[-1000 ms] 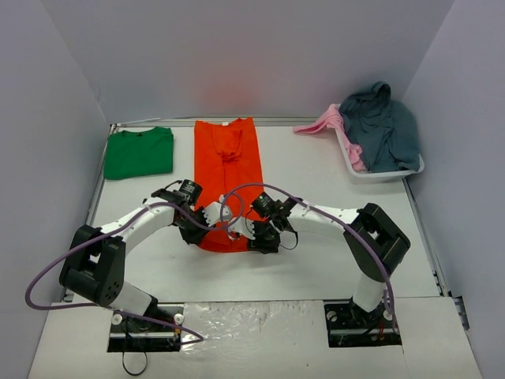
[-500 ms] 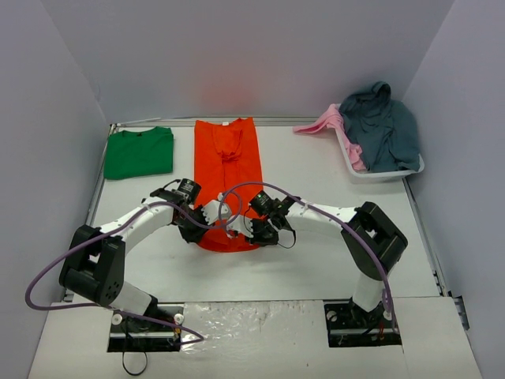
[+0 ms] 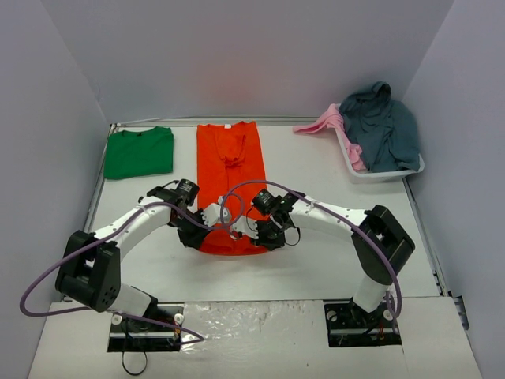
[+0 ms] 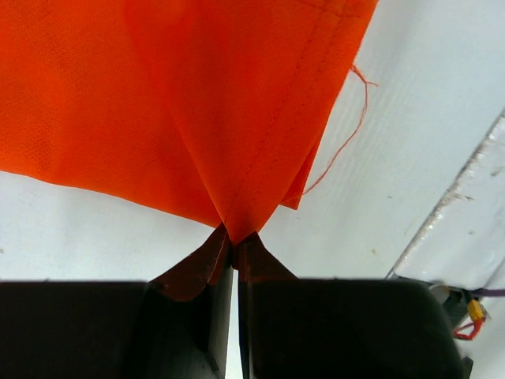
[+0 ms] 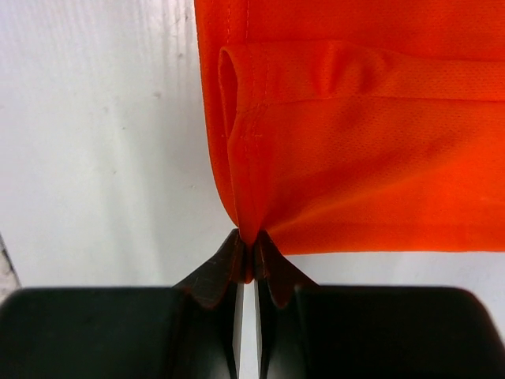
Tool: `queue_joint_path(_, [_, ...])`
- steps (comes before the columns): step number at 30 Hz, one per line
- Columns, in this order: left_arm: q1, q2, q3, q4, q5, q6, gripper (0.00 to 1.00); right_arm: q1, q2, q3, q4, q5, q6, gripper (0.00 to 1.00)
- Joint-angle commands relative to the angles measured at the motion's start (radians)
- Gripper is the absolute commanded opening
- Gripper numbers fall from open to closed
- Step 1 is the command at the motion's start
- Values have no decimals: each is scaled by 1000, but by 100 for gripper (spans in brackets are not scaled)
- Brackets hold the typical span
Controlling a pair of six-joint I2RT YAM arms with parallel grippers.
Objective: Fold and stack the t-shirts
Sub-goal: Grab the bottom of the folded rectangular tshirt with both arms
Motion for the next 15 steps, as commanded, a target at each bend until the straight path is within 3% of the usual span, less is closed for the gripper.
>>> queue_joint_path(1, [-15,-62,52,-159,94,114,2,-2,-41,42,-144,10,52,0])
queue_joint_path(15, [-17,-30,138,-441,178,296,2,-5,-38,154,-314,-120,25,0])
